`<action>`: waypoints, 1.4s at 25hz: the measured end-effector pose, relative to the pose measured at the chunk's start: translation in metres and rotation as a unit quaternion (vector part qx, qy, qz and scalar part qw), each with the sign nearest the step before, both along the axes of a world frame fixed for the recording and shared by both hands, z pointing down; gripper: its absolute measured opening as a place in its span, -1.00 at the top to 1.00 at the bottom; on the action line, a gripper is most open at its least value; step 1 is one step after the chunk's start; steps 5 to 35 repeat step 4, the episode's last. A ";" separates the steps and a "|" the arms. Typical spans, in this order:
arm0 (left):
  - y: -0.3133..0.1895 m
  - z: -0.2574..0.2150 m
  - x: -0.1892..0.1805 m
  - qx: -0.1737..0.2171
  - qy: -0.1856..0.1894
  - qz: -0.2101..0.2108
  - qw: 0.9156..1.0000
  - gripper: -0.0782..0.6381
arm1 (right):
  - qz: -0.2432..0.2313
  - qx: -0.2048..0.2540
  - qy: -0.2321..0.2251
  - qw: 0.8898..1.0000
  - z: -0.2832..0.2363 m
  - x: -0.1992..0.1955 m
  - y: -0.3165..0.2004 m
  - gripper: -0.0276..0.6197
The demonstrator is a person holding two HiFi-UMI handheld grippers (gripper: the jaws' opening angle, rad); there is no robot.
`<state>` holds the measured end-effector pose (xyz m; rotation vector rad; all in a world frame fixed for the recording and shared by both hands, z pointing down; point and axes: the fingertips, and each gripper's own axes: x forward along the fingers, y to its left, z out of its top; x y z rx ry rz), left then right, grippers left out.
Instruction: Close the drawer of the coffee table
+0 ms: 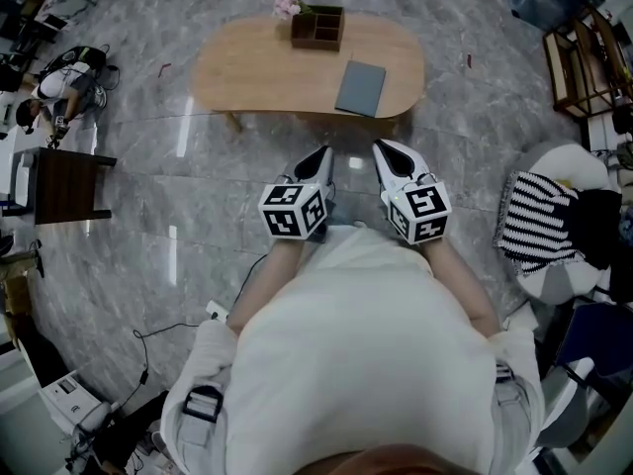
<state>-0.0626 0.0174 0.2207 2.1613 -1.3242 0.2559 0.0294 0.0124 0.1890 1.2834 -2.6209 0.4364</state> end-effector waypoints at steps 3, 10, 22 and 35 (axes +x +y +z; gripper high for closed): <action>0.001 -0.001 -0.002 0.002 0.002 0.000 1.000 0.78 | -0.001 -0.001 0.001 1.000 0.000 -0.002 0.002 0.92; 0.001 -0.002 -0.002 0.003 0.003 0.000 1.000 0.78 | -0.001 -0.002 0.001 1.000 0.001 -0.002 0.003 0.92; 0.001 -0.002 -0.002 0.003 0.003 0.000 1.000 0.78 | -0.001 -0.002 0.001 1.000 0.001 -0.002 0.003 0.92; 0.001 -0.002 -0.002 0.003 0.003 0.000 1.000 0.78 | -0.001 -0.002 0.001 1.000 0.001 -0.002 0.003 0.92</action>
